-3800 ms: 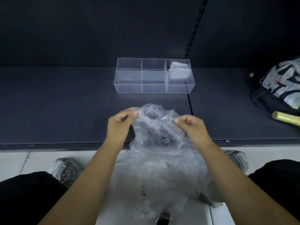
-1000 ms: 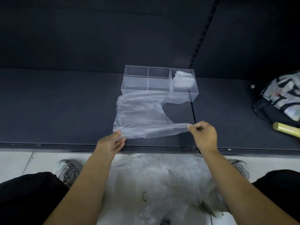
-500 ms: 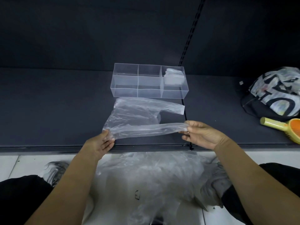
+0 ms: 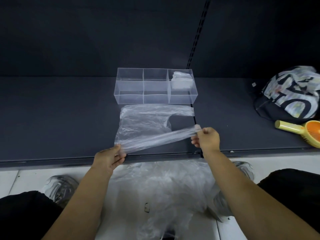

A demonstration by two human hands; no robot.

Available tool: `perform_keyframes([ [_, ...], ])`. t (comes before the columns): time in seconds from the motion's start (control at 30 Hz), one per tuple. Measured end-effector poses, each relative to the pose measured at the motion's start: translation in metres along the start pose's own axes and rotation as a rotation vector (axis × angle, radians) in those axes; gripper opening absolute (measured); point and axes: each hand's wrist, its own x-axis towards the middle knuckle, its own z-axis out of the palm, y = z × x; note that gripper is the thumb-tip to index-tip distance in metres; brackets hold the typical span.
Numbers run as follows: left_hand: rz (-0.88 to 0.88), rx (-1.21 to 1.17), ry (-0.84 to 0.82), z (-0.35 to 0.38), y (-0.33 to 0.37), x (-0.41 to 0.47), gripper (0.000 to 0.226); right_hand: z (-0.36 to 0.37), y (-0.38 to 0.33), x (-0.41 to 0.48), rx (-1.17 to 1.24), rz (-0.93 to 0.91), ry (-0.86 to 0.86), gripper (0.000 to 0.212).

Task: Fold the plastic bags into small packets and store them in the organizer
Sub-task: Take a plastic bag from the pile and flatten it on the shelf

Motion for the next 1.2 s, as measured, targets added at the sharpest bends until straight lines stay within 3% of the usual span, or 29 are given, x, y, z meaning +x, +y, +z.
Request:
perform_keyframes([
  [0.1, 0.03, 0.023, 0.007, 0.001, -0.004, -0.004, 0.008, -0.019, 0.005, 0.006, 0.324, 0.268, -0.262, 0.01],
  [0.2, 0.044, 0.058, 0.024, 0.002, -0.009, -0.007, 0.017, -0.043, 0.016, 0.012, 0.535, 0.398, -0.435, 0.034],
  [0.27, 0.043, 0.086, 0.027, 0.004, -0.011, -0.009, 0.019, -0.053, 0.018, 0.014, 0.567, 0.449, -0.473, 0.028],
  [0.43, 0.038, 0.115, 0.042, 0.007, -0.014, -0.012, 0.016, -0.04, 0.011, 0.011, 0.316, 0.359, -0.231, 0.01],
  [0.57, 0.034, 0.082, 0.064, 0.005, -0.015, -0.013, 0.013, -0.033, 0.008, 0.015, 0.277, 0.214, -0.027, 0.015],
  [0.7, 0.046, 0.124, 0.065, 0.003, -0.016, -0.013, 0.019, -0.041, 0.012, 0.025, 0.27, 0.203, 0.086, 0.023],
  [0.8, 0.062, 0.164, 0.078, 0.004, -0.018, -0.012, 0.018, -0.041, 0.013, 0.025, 0.018, 0.256, 0.025, 0.02],
  [0.9, 0.073, 0.16, 0.086, 0.005, -0.018, -0.012, 0.018, -0.037, 0.006, 0.017, -0.254, 0.267, -0.154, 0.032],
  [1.03, 0.077, 0.155, 0.079, 0.007, -0.018, -0.015, 0.02, -0.021, 0.017, -0.003, -0.551, -0.033, -0.259, 0.023],
  [1.13, 0.076, 0.158, 0.08, 0.006, -0.018, -0.016, 0.019, -0.018, 0.027, -0.012, -0.4, -0.098, -0.204, 0.014],
  [1.2, 0.072, 0.144, 0.082, 0.005, -0.018, -0.016, 0.018, -0.025, 0.027, -0.01, -0.101, 0.024, -0.2, 0.011],
])
